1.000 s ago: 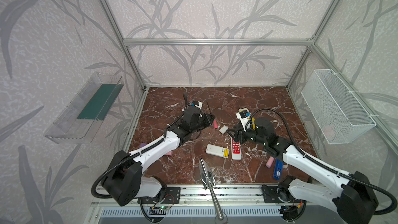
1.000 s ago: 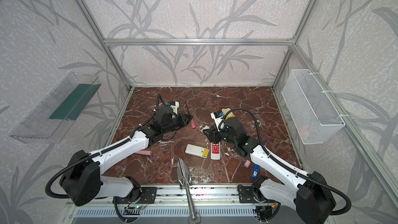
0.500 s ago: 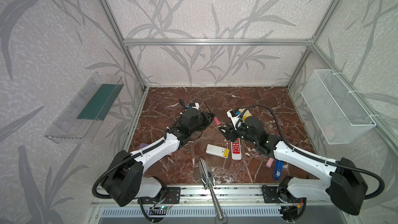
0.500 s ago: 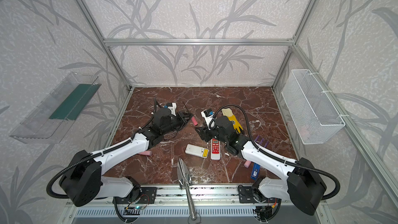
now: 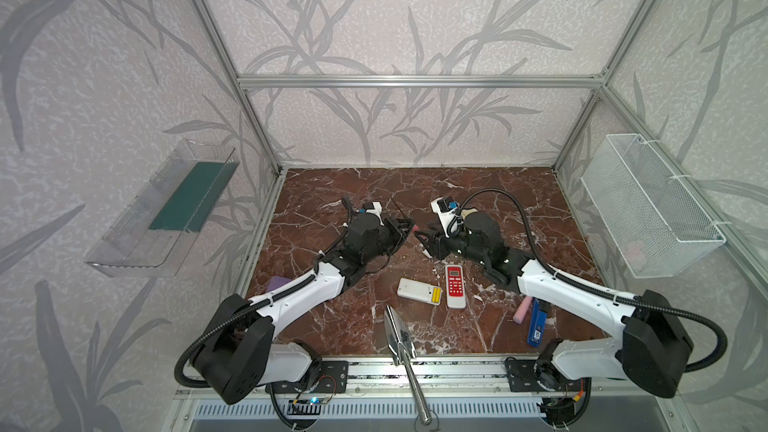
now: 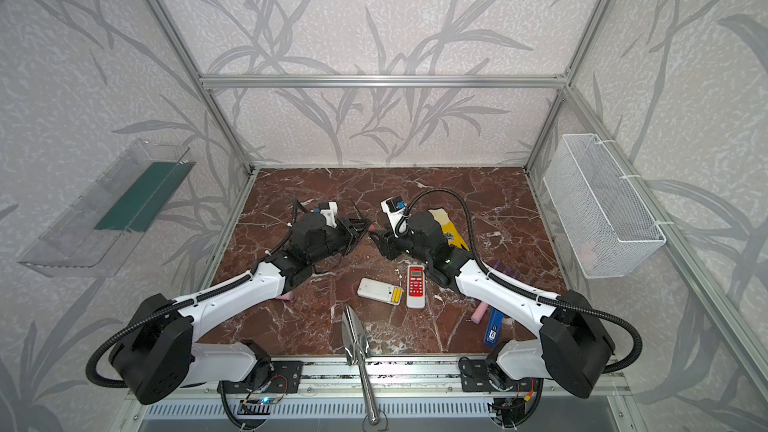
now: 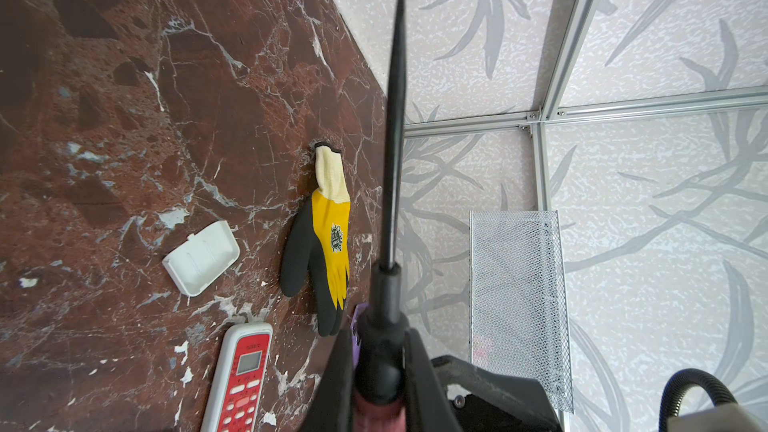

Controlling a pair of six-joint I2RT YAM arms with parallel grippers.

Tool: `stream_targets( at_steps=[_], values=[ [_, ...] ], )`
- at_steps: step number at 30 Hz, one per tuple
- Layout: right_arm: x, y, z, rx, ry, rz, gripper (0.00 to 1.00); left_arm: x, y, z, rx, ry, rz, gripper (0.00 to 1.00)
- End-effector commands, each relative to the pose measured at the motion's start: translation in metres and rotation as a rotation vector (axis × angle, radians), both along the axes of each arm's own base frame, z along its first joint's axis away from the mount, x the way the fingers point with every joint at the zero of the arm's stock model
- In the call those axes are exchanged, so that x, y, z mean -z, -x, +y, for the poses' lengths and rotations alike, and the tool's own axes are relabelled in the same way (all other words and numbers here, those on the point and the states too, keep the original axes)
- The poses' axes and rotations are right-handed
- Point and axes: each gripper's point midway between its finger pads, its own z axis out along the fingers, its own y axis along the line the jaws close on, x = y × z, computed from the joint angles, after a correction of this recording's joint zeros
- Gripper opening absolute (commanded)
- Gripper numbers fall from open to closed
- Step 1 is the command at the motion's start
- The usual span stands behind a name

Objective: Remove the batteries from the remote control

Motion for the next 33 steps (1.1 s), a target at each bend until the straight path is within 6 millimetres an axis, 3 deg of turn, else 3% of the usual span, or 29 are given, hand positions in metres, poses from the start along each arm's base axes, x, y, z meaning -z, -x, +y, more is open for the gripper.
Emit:
stream_targets(
  at_steps=[1, 8, 20, 33],
  values=[
    [-0.009, -0.001, 0.005, -0.01, -0.013, -0.004, 0.52, -0.02, -0.001, 0.003, -0.016, 0.064, -0.041, 0.0],
    [0.0, -0.002, 0.006, -0.004, -0.005, 0.02, 0.49, -0.023, -0.001, 0.0, -0.007, 0.081, -0.045, 0.0],
    [-0.002, -0.009, 0.011, 0.0, -0.024, 0.009, 0.38, -0.021, -0.001, -0.003, 0.01, 0.085, -0.047, 0.0],
    [-0.012, -0.012, 0.014, -0.006, -0.046, -0.019, 0.38, -0.019, -0.001, -0.004, 0.012, 0.083, -0.047, 0.0]
  ],
)
